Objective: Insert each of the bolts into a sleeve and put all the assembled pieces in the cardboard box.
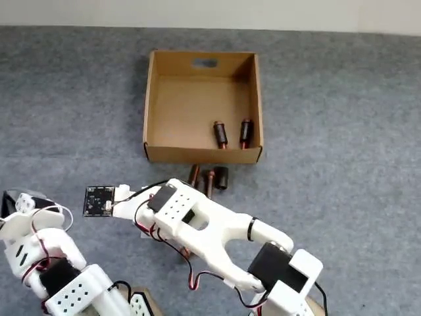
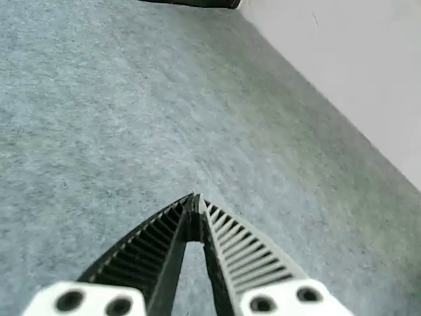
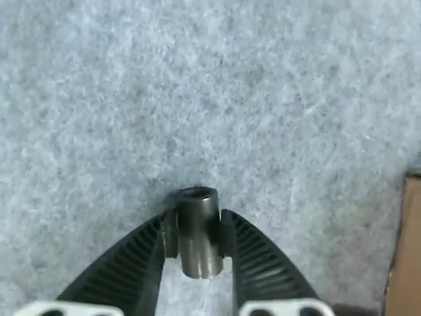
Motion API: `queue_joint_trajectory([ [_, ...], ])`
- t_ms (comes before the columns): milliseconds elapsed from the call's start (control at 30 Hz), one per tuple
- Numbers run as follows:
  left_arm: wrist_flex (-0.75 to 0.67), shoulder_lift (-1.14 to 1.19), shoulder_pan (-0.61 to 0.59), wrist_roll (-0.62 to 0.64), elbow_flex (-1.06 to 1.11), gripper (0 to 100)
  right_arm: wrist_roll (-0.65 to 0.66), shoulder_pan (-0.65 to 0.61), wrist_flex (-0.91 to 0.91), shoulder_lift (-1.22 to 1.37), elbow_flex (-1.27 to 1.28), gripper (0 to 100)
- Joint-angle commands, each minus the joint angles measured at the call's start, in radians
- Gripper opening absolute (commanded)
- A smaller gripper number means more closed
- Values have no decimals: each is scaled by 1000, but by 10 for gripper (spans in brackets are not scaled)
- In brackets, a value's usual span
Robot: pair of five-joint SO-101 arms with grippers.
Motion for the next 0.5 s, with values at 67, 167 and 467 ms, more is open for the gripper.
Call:
queue_joint_trajectory([
  [67, -20, -7, -7, 12, 16, 10, 14, 28, 77, -10, -50, 49],
  [167, -20, -7, -7, 12, 16, 10, -18, 59, 102, -36, -64, 35],
  [467, -15, -5, 38, 11, 16, 10, -256, 137, 163, -222, -15, 33],
])
